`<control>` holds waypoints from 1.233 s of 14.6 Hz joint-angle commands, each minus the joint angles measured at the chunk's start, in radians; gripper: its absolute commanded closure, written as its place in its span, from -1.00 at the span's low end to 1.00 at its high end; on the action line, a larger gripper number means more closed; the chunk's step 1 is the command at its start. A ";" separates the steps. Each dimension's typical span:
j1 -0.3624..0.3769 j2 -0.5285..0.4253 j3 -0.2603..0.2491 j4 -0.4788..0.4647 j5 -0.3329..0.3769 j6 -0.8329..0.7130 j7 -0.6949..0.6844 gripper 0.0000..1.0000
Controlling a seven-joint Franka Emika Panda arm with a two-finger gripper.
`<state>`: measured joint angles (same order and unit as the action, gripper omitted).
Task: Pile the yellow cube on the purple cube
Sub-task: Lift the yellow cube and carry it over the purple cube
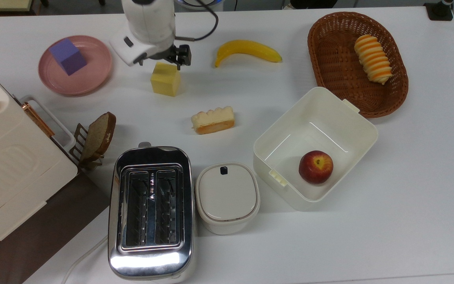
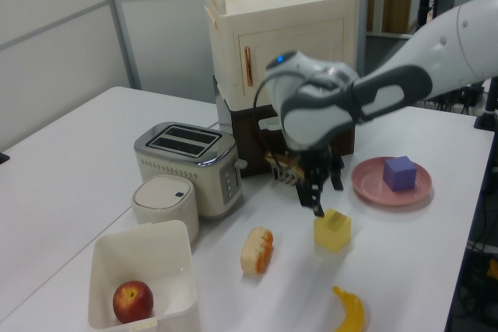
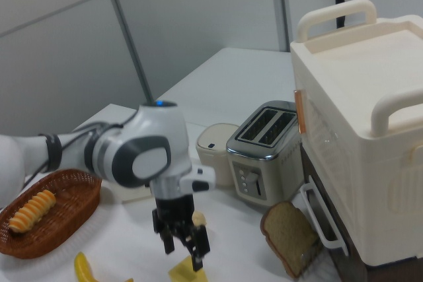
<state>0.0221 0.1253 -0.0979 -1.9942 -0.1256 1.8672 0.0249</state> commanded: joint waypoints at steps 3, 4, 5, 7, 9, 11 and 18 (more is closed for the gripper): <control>0.016 0.019 0.001 -0.078 -0.031 0.055 -0.006 -1.00; 0.013 0.022 0.001 -0.078 -0.032 0.067 -0.006 -1.00; 0.010 0.026 0.001 -0.080 -0.032 0.072 -0.006 -1.00; 0.009 0.046 0.001 -0.078 -0.041 0.073 -0.006 -0.67; 0.007 0.039 0.001 -0.069 -0.045 0.073 -0.008 0.47; 0.001 0.004 0.001 -0.026 -0.031 0.044 -0.013 0.89; -0.050 -0.052 -0.199 0.249 0.093 -0.290 -0.377 0.90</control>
<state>-0.0158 0.0795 -0.1774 -1.7964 -0.0723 1.6357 -0.1826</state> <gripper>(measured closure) 0.463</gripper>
